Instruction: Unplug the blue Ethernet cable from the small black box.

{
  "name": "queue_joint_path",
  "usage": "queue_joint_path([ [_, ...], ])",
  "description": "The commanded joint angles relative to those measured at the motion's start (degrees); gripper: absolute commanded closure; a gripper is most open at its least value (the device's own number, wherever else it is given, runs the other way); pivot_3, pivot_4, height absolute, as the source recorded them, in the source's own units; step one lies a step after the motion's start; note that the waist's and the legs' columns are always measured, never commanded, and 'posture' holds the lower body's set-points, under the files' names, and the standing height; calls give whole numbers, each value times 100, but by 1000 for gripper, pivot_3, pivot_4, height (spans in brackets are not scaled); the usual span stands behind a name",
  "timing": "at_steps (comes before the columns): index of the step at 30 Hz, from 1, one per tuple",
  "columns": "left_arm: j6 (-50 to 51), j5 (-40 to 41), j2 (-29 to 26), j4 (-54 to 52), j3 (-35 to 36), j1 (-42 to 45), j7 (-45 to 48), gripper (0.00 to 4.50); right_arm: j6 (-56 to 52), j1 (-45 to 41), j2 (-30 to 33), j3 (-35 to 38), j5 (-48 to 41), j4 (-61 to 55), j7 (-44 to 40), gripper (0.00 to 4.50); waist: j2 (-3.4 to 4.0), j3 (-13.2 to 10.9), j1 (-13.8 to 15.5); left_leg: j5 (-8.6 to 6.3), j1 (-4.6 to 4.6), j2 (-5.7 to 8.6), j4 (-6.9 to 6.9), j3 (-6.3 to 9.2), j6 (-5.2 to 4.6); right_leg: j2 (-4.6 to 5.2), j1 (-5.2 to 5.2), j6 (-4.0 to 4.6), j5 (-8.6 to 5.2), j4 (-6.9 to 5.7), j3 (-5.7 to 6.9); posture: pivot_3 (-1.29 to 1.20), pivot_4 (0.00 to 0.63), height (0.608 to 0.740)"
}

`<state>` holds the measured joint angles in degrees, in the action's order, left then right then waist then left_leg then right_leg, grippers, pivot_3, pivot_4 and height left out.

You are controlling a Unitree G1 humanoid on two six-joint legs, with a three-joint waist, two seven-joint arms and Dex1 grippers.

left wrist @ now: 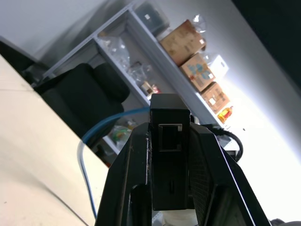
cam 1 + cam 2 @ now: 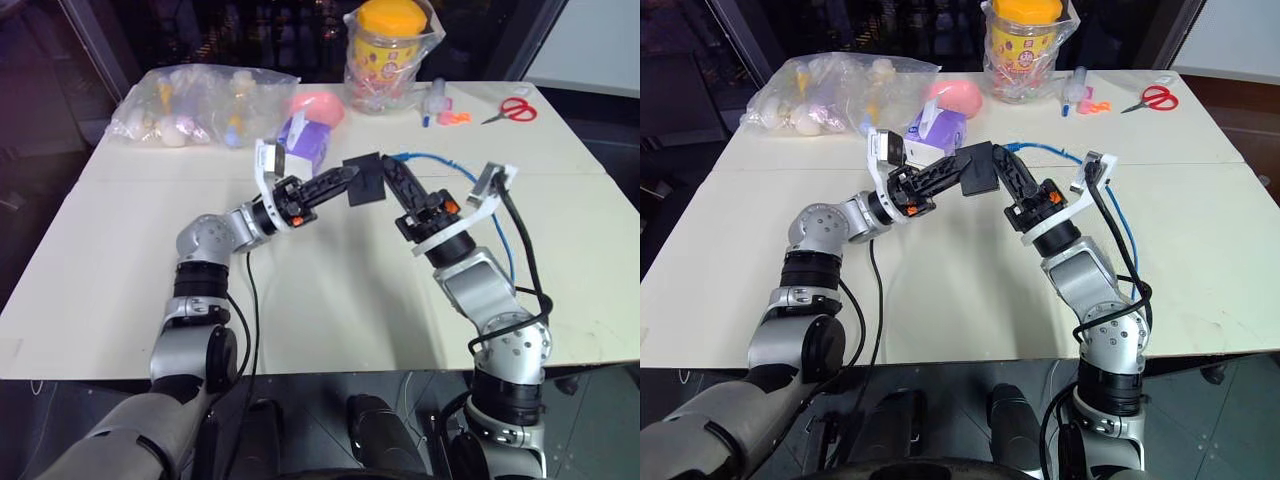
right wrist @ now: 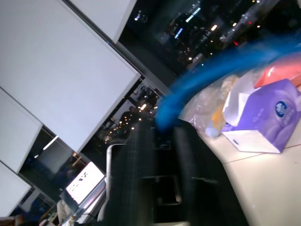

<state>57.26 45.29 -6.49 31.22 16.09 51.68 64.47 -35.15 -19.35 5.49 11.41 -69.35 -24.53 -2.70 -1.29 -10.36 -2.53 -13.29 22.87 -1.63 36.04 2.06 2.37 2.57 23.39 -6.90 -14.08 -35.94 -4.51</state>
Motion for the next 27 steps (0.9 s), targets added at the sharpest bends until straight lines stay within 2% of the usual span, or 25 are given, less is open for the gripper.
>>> queue_joint_path([
  [1, -42, 131, -36, -179, -47, 104, 20, 4017, 116, -79, -29, -60, 34, -61, -17, 4441, 0, 0, 0, 0, 0, 0, 0, 0, 0, 0, 0, 0, 0, 0, 0, 0, 150, 740],
  [6, -159, 80, -91, -178, -81, 92, -14, 4017, 258, -58, -8, -60, 233, 23, 16, 4441, 0, 0, 1, 0, 2, 0, 0, 0, 0, 0, 0, 0, 0, 5, 0, 0, 150, 740],
  [12, -588, -106, -511, -173, -15, 93, -207, 4017, 815, 148, 417, 765, 760, 440, 167, 4441, 0, 0, 4, 0, 5, 0, 0, 0, 0, 1, 0, 1, 0, 10, 0, 0, 150, 740],
  [17, -1468, -618, -574, -239, -329, 81, -496, 4017, 971, 152, 749, 1038, 1132, 945, 196, 4441, 0, 0, 16, 0, 23, 0, -2, -1, 0, 2, 2, 15, -8, 43, 0, 0, 150, 740],
  [21, -2777, -1488, -248, -285, -903, 20, -802, 4017, 926, -71, 837, 1039, 1531, 1519, 305, 4441, 0, 0, 32, 0, 30, 1, -2, -3, 0, 4, 2, -2, 2, 50, 0, 0, 150, 740],
  [24, -4398, -2488, 203, 76, -1544, -15, -1249, 4017, 806, -530, 1003, 942, 2101, 2473, 554, 4441, 1, 1, 40, 0, 32, 3, 1, -6, 0, 5, 3, 1, 2, 56, -3, 0, 150, 740],
  [27, -5733, -3101, 569, 784, -1731, 63, -1882, 4017, 823, -930, 1202, 807, 2666, 3386, 513, 4441, 3, 2, 43, 0, 33, 3, -1, -11, 0, 5, 3, 5, 3, 65, -7, 0, 150, 740],
])
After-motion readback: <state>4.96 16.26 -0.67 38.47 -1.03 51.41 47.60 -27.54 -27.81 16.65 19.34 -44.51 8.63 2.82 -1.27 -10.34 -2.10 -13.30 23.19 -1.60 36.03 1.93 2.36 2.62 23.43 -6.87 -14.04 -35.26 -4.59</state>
